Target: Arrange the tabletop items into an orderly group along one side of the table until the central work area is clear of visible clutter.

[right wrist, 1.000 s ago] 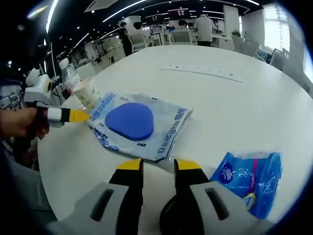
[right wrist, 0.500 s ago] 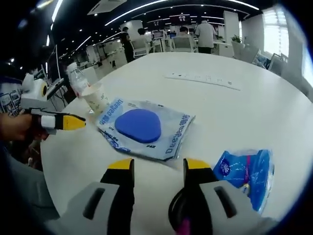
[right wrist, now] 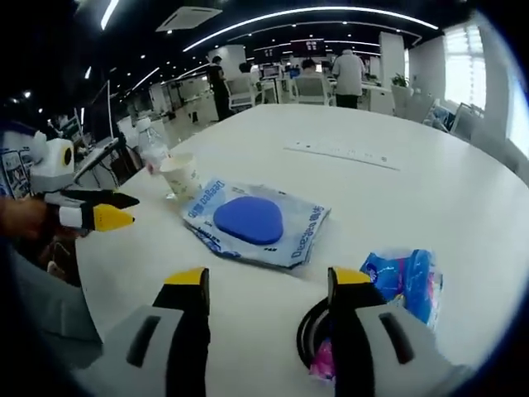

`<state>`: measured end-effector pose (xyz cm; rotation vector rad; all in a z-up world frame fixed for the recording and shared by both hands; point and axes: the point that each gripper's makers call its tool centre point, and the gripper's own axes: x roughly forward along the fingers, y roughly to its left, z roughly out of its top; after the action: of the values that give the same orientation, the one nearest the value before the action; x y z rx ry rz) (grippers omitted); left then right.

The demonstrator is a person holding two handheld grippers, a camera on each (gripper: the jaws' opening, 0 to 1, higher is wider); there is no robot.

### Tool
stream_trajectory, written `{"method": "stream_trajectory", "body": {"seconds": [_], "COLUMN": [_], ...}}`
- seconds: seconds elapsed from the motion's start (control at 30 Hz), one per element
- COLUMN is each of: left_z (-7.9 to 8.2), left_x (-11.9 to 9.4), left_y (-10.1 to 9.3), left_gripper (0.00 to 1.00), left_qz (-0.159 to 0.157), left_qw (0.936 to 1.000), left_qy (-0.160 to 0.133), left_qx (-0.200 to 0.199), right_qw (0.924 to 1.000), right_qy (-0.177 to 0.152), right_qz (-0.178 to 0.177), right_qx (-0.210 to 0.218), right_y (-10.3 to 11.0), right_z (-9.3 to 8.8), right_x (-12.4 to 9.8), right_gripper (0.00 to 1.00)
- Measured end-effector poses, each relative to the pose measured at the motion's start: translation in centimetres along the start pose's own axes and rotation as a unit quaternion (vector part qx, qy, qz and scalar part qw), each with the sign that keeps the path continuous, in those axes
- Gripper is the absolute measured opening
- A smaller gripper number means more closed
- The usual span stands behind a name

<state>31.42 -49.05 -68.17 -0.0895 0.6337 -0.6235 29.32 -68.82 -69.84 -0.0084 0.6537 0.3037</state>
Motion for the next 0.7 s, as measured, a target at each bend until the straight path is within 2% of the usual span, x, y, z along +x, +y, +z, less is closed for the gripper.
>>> {"method": "stream_trajectory", "body": {"seconds": [0.53, 0.7], "left_z": [0.8, 1.0], "left_x": [-5.5, -7.3], "left_y": [-2.4, -2.5], "left_gripper": [0.69, 0.75], "left_qz": [-0.032, -0.035], "left_qw": [0.9959, 0.9943], "left_qy": [-0.029, -0.034], "left_qx": [0.079, 0.095], "right_qw": [0.9994, 0.999], "right_qy": [-0.024, -0.028], "right_qz": [-0.022, -0.031], "right_qx": [0.01, 0.013], "right_y": [-0.1, -0.6], "right_z": [-0.6, -0.9], "right_x": [-4.7, -6.0], "right_gripper": [0.73, 0.77]}}
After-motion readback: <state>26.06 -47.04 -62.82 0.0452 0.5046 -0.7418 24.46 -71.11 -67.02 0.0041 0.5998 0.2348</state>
